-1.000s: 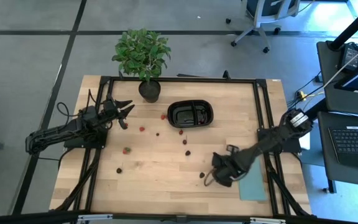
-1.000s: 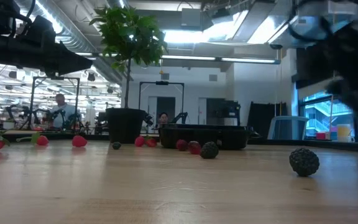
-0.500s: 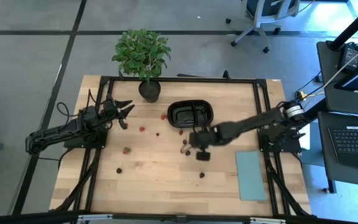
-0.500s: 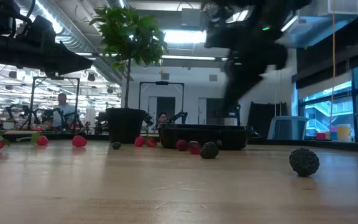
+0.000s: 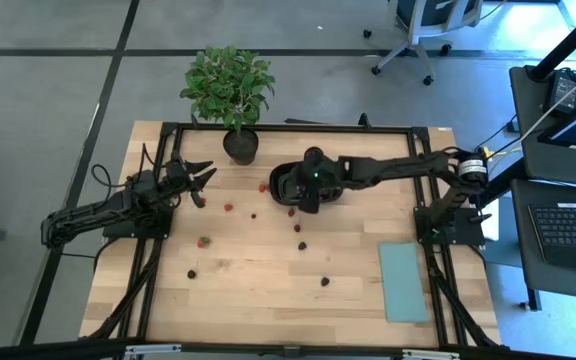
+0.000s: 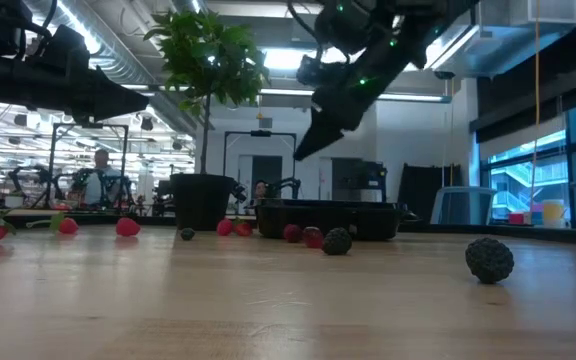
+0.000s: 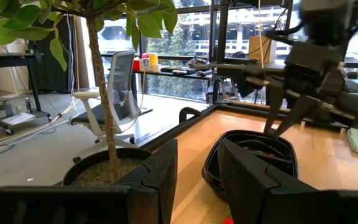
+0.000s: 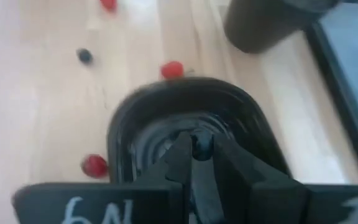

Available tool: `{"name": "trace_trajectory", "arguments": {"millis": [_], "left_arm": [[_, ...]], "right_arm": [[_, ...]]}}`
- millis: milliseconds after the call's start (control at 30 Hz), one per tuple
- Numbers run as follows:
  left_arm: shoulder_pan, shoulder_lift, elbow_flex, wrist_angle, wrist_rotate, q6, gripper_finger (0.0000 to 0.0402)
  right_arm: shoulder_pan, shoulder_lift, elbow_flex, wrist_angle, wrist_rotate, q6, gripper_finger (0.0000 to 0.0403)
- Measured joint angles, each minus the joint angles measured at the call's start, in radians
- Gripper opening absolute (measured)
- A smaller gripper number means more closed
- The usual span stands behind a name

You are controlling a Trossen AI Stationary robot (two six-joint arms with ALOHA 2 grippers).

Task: Pick and placing Produce into tupperware
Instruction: Put the bottom blueberry into the black container

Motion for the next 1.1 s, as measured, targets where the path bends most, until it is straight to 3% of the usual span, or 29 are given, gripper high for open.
{"name": "trace_trajectory", "arguments": {"millis": [67, 433, 700, 1100], "left_arm": [[0.0, 0.0, 0.0, 0.0, 0.0, 0.0, 0.011], [0.0, 0.0, 0.0, 0.0, 0.0, 0.0, 0.011], [0.0, 0.0, 0.0, 0.0, 0.0, -0.001, 0.011], [0.0, 0.0, 0.0, 0.0, 0.0, -0.001, 0.011]], "right_arm": [[-0.021, 0.001, -0.02, 0.021, -0.042, -0.002, 0.0055], [-0.061, 0.018, -0.137, 0.159, -0.048, -0.004, 0.0055], [-0.069, 0.042, -0.154, 0.167, -0.048, -0.001, 0.0055], [-0.068, 0.042, -0.154, 0.174, -0.047, 0.002, 0.0101]]}}
